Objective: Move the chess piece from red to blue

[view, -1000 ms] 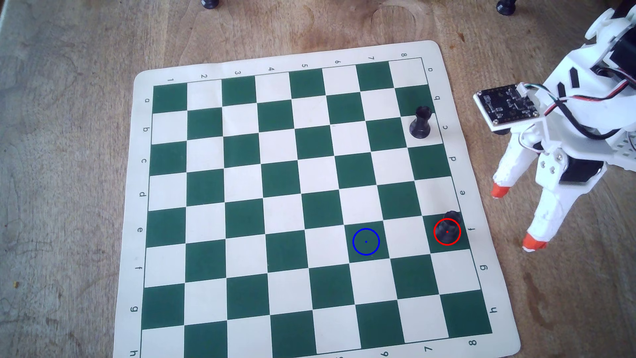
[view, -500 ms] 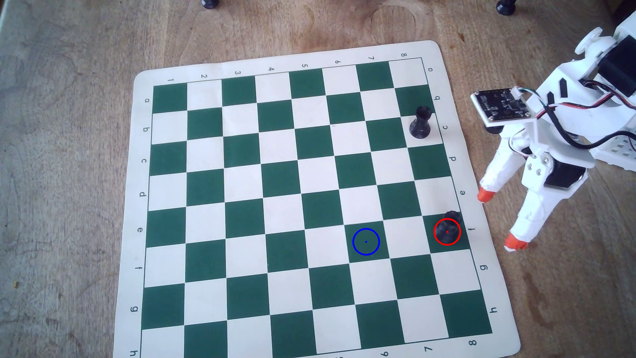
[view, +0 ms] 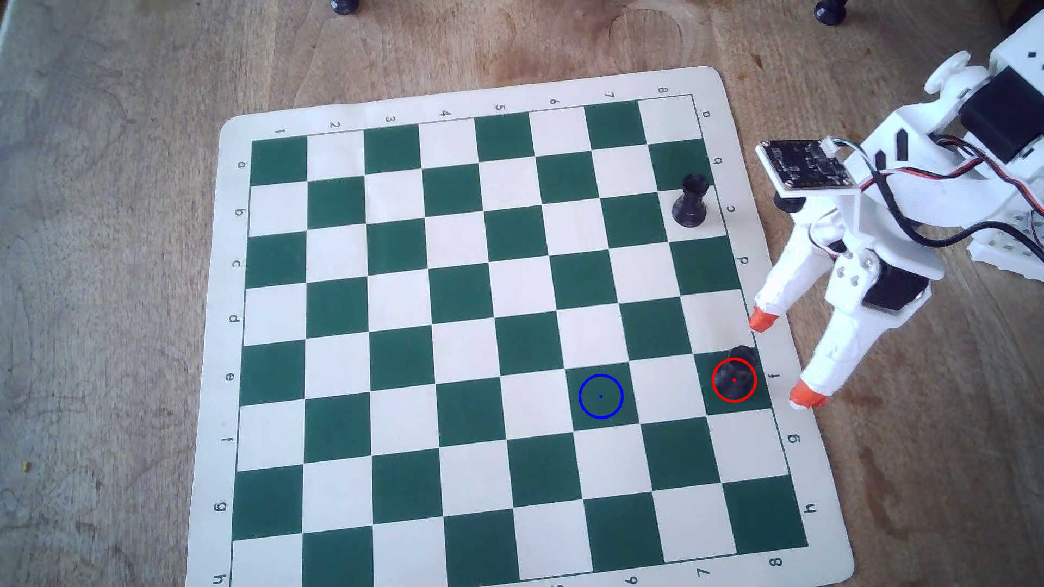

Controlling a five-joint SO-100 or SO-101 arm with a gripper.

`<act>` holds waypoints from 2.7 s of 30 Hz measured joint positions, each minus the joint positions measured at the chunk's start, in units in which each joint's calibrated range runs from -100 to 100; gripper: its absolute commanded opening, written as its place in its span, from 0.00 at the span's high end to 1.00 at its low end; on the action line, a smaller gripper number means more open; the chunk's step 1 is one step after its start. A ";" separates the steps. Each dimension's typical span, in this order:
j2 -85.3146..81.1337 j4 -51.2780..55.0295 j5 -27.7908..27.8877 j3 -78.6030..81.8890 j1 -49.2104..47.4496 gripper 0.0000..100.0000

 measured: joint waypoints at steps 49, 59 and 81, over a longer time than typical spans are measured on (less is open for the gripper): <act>12.57 -15.78 -0.44 0.00 -0.29 0.86; 12.57 -16.25 -0.63 0.00 -0.29 1.00; 5.53 9.48 -0.63 -16.27 -0.29 1.00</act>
